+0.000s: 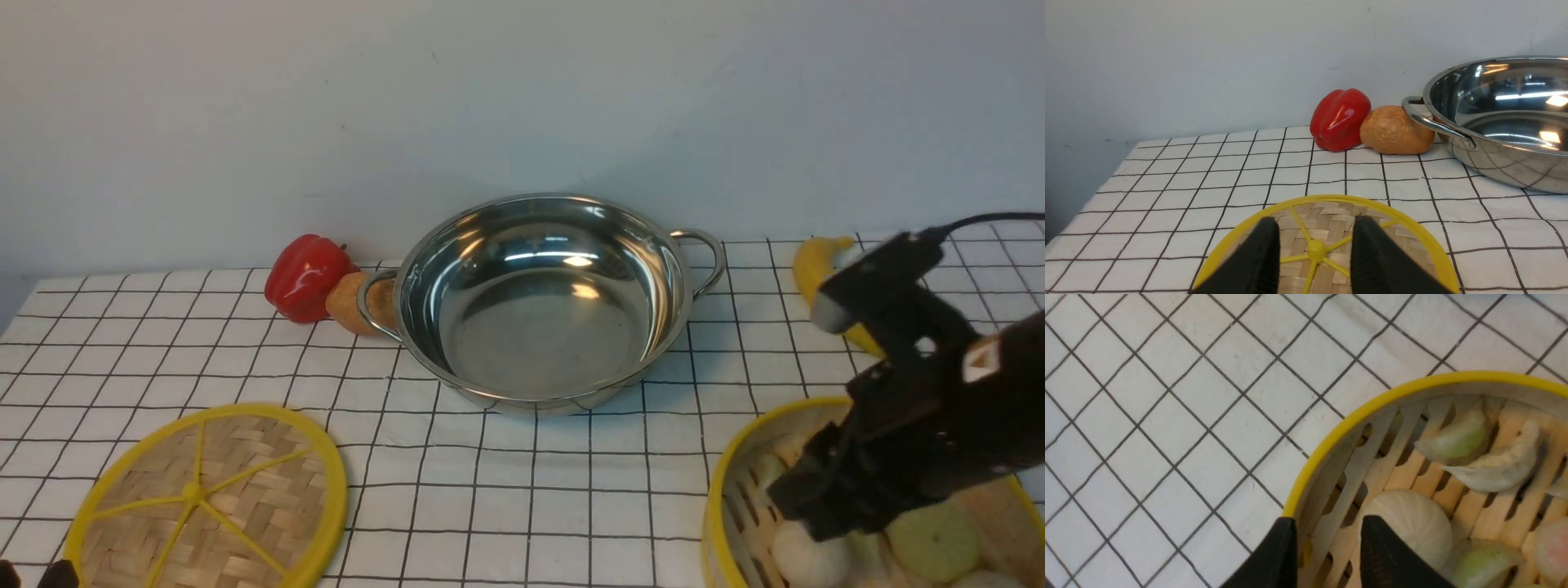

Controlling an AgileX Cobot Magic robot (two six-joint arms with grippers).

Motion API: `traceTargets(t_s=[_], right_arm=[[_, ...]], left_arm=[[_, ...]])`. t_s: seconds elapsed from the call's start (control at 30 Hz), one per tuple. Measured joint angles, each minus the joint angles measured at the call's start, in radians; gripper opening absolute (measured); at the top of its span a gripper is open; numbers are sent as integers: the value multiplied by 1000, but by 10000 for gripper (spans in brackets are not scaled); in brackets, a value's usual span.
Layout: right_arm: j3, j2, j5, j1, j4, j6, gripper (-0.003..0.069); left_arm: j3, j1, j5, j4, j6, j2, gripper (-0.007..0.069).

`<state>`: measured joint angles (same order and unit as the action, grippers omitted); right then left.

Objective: Place the steamer in the pot on the white tablecloth, and put the lid on the steamer.
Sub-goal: 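Reach for and grasp the rim of the bamboo steamer holding the buns with the right gripper, then place the bamboo steamer basket of food into the steel pot with the right gripper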

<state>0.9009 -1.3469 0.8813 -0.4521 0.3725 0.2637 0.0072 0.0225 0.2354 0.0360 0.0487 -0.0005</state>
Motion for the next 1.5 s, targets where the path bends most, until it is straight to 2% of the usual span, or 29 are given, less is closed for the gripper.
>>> traceTargets(t_s=[0.07, 0.1, 0.27, 0.5, 0.8, 0.9, 0.93, 1.07, 1.23, 1.5], right_arm=[[42, -94, -6, -36, -40, -190, 240], [55, -119, -2, -40, -53, -231, 240], [108, -245, 38, -65, -68, -332, 240], [120, -366, 36, -122, -108, -374, 240], [123, -431, 30, -148, -167, -403, 227], [128, -427, 32, -152, -225, -427, 123], [130, -426, 37, -152, -228, -429, 110], [156, -412, 107, -152, -313, -438, 64], [281, -403, 208, -152, -380, -369, 64], [450, -380, 350, -152, -443, -359, 64]], left_arm=[[0, 0, 0, 0, 0, 0, 243], [0, 0, 0, 0, 0, 0, 243], [0, 0, 0, 0, 0, 0, 243], [0, 0, 0, 0, 0, 0, 243], [0, 0, 0, 0, 0, 0, 243], [0, 0, 0, 0, 0, 0, 243], [0, 0, 0, 0, 0, 0, 243], [0, 0, 0, 0, 0, 0, 243], [0, 0, 0, 0, 0, 0, 243], [0, 0, 0, 0, 0, 0, 243]])
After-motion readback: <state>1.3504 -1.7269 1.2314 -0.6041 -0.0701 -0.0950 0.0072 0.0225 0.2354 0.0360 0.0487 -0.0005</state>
